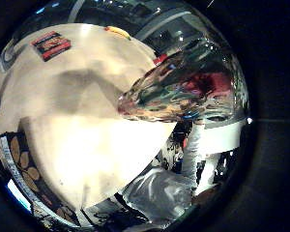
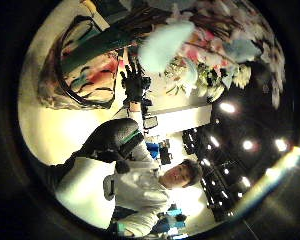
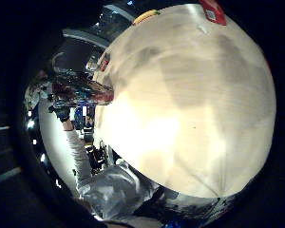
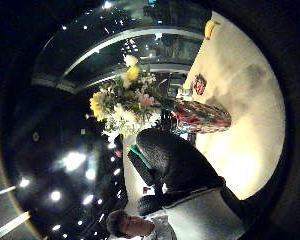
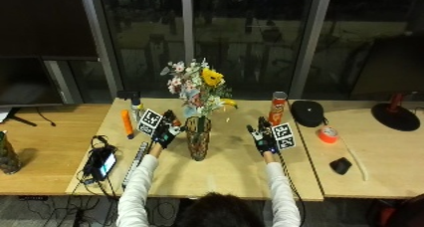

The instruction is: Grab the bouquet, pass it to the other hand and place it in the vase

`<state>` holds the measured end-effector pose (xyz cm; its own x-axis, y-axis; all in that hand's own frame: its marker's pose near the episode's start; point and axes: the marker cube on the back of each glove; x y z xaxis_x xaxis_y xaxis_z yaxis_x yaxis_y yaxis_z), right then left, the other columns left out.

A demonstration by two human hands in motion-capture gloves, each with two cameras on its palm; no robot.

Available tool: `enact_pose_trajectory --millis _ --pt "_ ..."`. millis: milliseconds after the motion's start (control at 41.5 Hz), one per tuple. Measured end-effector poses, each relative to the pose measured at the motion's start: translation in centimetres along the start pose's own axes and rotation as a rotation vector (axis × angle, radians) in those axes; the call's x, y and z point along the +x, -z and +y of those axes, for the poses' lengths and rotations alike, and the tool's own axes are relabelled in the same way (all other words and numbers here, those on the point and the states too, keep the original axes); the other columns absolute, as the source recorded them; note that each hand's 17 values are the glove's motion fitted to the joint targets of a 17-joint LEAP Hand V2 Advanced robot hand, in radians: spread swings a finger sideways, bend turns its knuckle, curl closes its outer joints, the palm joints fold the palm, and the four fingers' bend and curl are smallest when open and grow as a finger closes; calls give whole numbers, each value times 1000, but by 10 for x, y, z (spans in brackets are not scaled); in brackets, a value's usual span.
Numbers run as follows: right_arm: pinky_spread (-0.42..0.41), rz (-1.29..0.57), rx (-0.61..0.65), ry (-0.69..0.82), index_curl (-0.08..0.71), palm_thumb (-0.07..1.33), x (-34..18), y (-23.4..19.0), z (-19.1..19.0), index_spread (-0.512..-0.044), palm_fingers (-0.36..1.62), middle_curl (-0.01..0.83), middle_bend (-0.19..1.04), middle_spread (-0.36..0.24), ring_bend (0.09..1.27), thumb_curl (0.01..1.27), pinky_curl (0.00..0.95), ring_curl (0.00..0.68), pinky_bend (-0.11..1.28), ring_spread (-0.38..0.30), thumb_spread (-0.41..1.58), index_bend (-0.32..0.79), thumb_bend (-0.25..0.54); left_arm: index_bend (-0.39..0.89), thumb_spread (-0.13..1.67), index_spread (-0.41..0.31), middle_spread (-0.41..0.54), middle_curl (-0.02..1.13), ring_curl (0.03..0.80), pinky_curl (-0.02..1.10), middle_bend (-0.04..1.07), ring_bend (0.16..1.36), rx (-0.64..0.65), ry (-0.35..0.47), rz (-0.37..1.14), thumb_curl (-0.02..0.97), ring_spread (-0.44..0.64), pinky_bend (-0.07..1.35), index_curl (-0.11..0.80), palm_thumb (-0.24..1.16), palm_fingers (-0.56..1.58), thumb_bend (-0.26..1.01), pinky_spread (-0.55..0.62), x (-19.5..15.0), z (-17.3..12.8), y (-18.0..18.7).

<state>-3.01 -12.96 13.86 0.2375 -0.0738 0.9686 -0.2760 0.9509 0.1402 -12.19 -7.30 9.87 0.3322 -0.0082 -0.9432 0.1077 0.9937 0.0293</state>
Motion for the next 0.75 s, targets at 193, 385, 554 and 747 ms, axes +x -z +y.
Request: enact_pose_trajectory --millis 193,385,554,747 --pt "260 49 58 -17 131 273 27 17 -2 -424 -74 279 174 -58 385 318 334 286 516 56 984 121 -27 56 815 230 478 262 247 286 139 481 67 3 -40 377 535 346 183 329 -281 -42 516 5 -1 14" --pt "261 -56 -47 -140 145 286 22 21 12 -421 -56 278 179 -54 378 318 335 284 507 53 999 126 -23 66 809 229 501 236 239 280 151 469 143 -123 -84 364 570 320 141 319 -241 -41 545 9 -6 16" --pt "262 -16 -19 -96 151 298 35 15 -2 -413 -43 284 190 -52 380 315 335 285 495 51 1012 123 -23 71 808 222 498 225 240 283 161 477 319 -420 -217 358 572 312 118 317 -197 -37 538 -16 -30 16" --pt "263 -58 -60 -108 158 302 24 8 -1 -410 -38 293 193 -52 377 312 336 283 487 49 1018 122 -26 83 815 208 485 226 243 285 174 483 172 -693 -13 352 560 296 107 321 -165 -35 527 -19 -21 -6"
